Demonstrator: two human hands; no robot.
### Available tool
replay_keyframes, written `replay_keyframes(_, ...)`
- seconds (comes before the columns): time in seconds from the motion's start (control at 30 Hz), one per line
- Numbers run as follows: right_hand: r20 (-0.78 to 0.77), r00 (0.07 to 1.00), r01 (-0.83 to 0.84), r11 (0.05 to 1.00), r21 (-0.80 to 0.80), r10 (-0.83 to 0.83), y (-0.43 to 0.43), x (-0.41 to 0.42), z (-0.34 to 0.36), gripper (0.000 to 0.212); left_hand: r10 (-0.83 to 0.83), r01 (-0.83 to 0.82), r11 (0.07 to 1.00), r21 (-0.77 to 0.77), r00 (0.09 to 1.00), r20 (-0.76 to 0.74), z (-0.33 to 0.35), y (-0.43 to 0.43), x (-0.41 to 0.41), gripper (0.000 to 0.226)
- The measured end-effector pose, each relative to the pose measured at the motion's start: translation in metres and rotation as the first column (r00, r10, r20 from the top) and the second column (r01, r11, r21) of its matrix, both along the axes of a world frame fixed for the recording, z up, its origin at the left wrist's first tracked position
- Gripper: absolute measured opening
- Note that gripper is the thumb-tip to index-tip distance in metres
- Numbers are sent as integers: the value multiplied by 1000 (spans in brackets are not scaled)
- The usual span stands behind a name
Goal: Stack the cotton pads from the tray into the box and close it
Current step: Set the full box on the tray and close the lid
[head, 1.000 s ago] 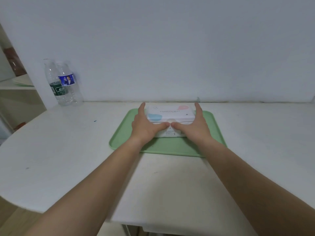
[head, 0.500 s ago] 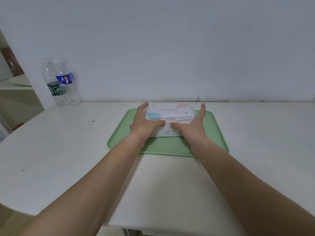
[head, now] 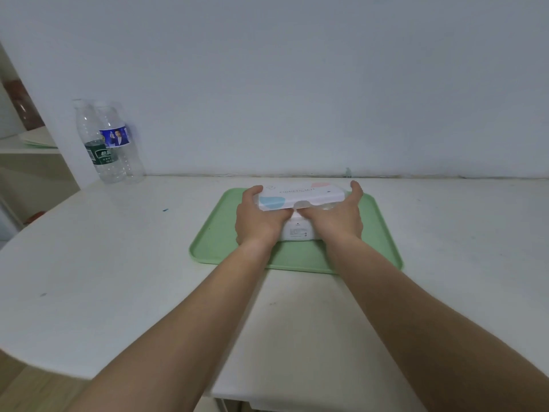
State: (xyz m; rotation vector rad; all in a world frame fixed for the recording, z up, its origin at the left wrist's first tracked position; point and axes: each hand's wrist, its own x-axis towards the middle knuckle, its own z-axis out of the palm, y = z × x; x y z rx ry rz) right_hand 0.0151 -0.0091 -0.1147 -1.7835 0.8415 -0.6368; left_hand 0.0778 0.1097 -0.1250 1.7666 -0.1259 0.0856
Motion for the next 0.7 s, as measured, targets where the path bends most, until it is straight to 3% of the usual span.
replay_keyframes(0.17,21,966,-254,963,-87,256,-34,-27,14,81,-102,101,991,89,995,10,11,15,7,77)
replay_keyframes(0.3,-77,900,-434,895,-97,428,-62,-41,26,72,-265,263,950,169,964,-14,23,40,13,69)
replay_keyframes(0.47,-182,861,-503,850,-159,475,-77,-37,43,63,-418,417,868,271,907,-58,43,64,24,53)
replay_keyframes(0.7,-242,886,-463,780,-421,395,-68,-30,40,57,-401,300,818,490,909,114,43,60,28,41)
